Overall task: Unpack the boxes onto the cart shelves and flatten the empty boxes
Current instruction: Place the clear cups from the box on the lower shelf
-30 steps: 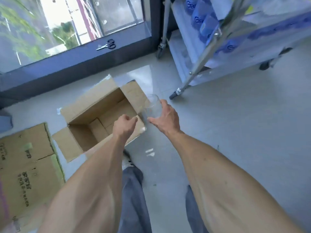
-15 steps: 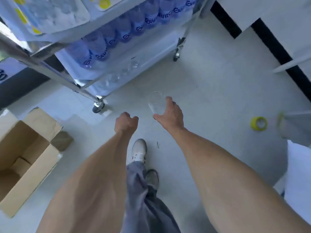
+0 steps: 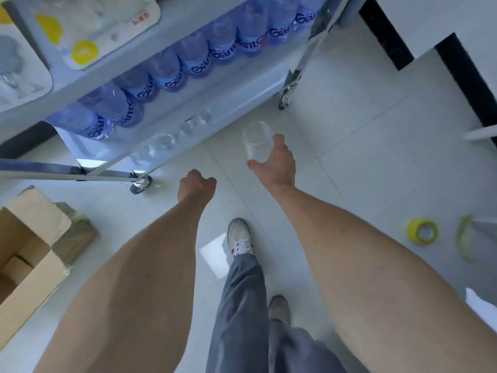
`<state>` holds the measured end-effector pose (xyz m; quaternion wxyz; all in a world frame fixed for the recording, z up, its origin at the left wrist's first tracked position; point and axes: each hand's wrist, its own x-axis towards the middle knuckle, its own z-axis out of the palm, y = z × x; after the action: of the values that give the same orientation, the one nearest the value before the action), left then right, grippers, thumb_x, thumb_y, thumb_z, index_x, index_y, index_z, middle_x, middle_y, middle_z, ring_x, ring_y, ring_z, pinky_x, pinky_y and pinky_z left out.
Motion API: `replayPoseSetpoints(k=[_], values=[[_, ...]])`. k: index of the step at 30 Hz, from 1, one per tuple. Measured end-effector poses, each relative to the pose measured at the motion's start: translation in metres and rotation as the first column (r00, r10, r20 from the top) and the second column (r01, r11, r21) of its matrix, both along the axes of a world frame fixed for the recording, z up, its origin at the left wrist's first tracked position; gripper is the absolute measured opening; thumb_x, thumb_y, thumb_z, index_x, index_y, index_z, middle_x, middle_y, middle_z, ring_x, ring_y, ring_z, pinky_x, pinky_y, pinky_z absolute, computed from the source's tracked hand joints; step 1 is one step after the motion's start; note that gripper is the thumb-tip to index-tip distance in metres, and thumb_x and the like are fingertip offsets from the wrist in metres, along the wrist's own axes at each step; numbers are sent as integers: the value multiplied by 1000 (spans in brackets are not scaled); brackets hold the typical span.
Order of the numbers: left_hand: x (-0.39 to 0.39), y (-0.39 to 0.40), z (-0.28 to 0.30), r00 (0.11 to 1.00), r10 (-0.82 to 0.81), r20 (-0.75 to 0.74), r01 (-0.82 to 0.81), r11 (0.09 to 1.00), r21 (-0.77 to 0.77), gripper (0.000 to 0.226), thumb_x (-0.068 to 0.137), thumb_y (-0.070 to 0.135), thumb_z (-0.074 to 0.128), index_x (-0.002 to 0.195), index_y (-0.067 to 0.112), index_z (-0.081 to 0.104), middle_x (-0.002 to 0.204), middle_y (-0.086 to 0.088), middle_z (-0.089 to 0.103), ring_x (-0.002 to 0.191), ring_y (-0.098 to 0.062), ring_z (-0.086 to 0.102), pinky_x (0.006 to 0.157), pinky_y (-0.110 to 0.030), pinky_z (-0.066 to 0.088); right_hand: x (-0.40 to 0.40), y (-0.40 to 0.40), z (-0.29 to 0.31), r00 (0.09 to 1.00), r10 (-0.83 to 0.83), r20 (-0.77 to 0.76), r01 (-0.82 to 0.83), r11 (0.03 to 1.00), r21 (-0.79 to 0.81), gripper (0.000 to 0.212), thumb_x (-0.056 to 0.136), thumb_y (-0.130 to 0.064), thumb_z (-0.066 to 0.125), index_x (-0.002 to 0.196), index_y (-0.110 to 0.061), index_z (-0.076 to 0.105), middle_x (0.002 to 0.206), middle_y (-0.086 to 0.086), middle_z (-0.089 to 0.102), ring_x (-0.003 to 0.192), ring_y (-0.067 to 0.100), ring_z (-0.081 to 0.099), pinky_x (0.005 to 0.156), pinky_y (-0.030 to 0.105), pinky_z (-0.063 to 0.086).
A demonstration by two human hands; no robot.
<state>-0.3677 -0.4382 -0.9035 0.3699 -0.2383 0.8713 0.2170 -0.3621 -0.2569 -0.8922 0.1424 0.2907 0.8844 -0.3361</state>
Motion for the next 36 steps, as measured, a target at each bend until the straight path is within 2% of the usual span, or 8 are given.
replayPoseSetpoints(k=[5, 11, 16, 22, 26, 29, 33, 36], values=[[-3, 32, 7, 996, 83, -22, -83, 997, 9, 17, 85, 17, 53, 96, 5, 56, 107, -21, 63, 89, -35, 57, 70, -33, 45, -12, 30, -2, 987, 154, 45, -155, 988, 11, 82, 68, -38, 82, 134, -15, 39, 119, 12, 60, 108, 33, 56, 80, 36, 43], [17, 57, 12, 970, 232, -77, -234, 972, -15, 29, 87, 19, 53, 111, 2, 56, 110, -17, 63, 95, -35, 59, 70, -31, 42, -12, 63, -5, 974, 226, 23, -227, 974, 17, 79, 69, -36, 83, 132, -17, 40, 118, 9, 61, 106, 32, 58, 77, 32, 40], [24, 69, -3, 941, 315, -125, -322, 945, -47, 22, 87, 18, 54, 106, 7, 50, 110, -13, 61, 91, -32, 55, 71, -33, 43, -23, 69, -22, 961, 272, -56, -272, 962, -4, 77, 71, -33, 83, 131, -15, 39, 117, 9, 61, 105, 31, 58, 77, 30, 39], [-9, 53, -56, 931, 333, -148, -344, 937, -56, 33, 88, 18, 57, 116, 4, 47, 114, -15, 60, 103, -33, 60, 79, -37, 50, -59, 49, -79, 945, 314, -88, -317, 948, -24, 71, 73, -31, 82, 127, -12, 41, 115, 9, 61, 106, 30, 58, 77, 28, 37], [-46, 32, -98, 897, 333, -291, -367, 927, -71, 39, 88, 20, 60, 121, 4, 46, 119, -15, 58, 109, -34, 59, 83, -39, 49, -89, 36, -128, 925, 345, -160, -354, 935, -33, 71, 73, -29, 81, 129, -11, 40, 115, 10, 61, 106, 30, 58, 78, 28, 39], [-71, 18, -135, 846, 317, -430, -380, 922, -69, 42, 88, 19, 62, 123, 2, 46, 119, -17, 58, 110, -35, 58, 78, -36, 42, -113, 27, -168, 919, 289, -267, -319, 945, -75, 70, 73, -25, 80, 129, -11, 40, 114, 11, 60, 105, 30, 56, 79, 27, 40], [-92, 4, -176, 776, 349, -526, -440, 896, -54, 50, 87, 22, 67, 126, 1, 45, 118, -19, 58, 107, -36, 59, 77, -36, 44, -141, 17, -206, 885, 250, -393, -313, 944, -106, 74, 72, -27, 81, 131, -11, 39, 117, 11, 58, 107, 29, 55, 85, 31, 44], [-104, -3, -203, 700, 392, -597, -501, 865, -19, 56, 81, 29, 73, 123, 2, 47, 115, -17, 58, 105, -35, 58, 76, -35, 41, -162, 6, -227, 849, 247, -467, -322, 942, -88, 76, 71, -31, 82, 130, -12, 39, 116, 9, 58, 106, 28, 55, 81, 29, 39]])
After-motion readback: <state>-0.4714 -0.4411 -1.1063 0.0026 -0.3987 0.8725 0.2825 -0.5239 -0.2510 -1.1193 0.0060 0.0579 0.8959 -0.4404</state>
